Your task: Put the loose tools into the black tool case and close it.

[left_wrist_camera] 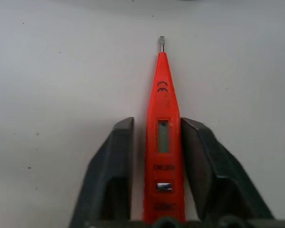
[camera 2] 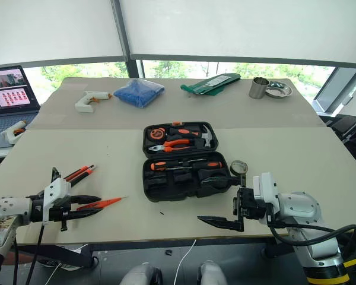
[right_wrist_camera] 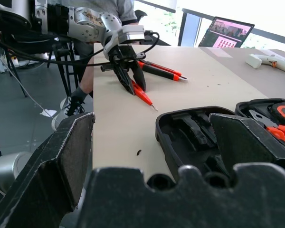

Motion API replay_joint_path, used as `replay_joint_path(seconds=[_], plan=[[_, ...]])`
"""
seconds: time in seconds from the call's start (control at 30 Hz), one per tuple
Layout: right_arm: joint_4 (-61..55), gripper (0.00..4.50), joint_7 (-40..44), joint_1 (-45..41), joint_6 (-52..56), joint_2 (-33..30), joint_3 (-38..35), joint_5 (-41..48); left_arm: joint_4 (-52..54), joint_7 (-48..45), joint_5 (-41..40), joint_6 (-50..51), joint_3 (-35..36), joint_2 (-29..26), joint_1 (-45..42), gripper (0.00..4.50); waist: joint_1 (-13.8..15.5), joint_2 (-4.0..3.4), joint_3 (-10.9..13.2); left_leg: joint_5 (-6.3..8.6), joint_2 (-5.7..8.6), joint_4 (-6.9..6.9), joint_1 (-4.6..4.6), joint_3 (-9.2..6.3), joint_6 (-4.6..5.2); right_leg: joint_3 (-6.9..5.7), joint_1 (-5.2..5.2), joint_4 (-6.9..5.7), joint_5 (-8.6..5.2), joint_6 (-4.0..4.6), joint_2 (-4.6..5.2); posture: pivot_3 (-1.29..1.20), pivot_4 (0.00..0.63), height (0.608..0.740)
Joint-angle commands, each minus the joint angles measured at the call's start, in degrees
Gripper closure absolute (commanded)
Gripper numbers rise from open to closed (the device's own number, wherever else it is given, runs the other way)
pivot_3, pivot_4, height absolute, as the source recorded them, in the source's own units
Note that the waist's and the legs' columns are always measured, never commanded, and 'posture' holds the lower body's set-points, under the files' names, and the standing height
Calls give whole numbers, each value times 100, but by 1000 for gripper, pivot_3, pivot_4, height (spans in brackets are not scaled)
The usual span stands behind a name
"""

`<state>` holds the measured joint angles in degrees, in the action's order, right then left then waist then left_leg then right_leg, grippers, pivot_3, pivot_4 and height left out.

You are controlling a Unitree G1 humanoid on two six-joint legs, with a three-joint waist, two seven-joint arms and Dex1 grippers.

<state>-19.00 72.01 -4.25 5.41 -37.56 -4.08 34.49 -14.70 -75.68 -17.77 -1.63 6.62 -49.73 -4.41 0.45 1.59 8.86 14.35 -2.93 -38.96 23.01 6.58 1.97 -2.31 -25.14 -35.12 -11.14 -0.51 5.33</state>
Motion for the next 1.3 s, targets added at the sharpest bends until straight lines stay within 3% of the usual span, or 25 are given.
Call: replay_joint_path(seconds=[0.03, 0.23, 0.5, 0.73, 0.9, 1.3], plan=[[-19, 0, 8, 3, -165, -87, -202, -1, -219, -158, -43, -224, -27, 110, 55, 4007, -1, -1, 0, 0, 0, 0, 0, 0, 0, 0, 0, 0, 0, 1, 0, 0, 150, 740], [277, 0, -82, -70, -75, -321, -638, 61, 445, -363, -493, -296, 63, 280, -603, 4006, 48, 4, 3, -1, 2, -17, 21, -5, 1, -6, -4, -2, 3, 2, -2, 0, 150, 740], [1074, 0, -110, -451, -197, -711, -1087, -103, 1315, 196, 389, 1125, -1492, 867, -2417, 4006, 158, 7, 2, -5, 20, -48, 23, -1, 13, 1, 20, 2, 17, -20, -6, 0, 150, 740], [858, 0, -284, -266, -190, -556, -1059, -136, 575, 780, 1451, 1917, -2577, 1663, -3723, 4006, 89, 9, 3, -8, 21, -49, 31, 2, 11, 1, 13, -7, 17, -19, -22, 0, 150, 740], [616, 0, -452, -22, -154, -466, -1091, -122, 116, 952, 1836, 1987, -2858, 1960, -4175, 4006, 39, 11, 4, -7, 22, -52, 31, -12, 11, 5, 13, -7, 14, -27, -18, 0, 150, 740], [430, 0, -663, 153, -171, -362, -1027, -126, 181, 792, 2284, 2404, -3270, 2020, -4249, 4006, 25, 11, 4, -3, 20, -84, 34, -22, 18, 7, 14, -28, 3, -45, -16, 0, 150, 740]])
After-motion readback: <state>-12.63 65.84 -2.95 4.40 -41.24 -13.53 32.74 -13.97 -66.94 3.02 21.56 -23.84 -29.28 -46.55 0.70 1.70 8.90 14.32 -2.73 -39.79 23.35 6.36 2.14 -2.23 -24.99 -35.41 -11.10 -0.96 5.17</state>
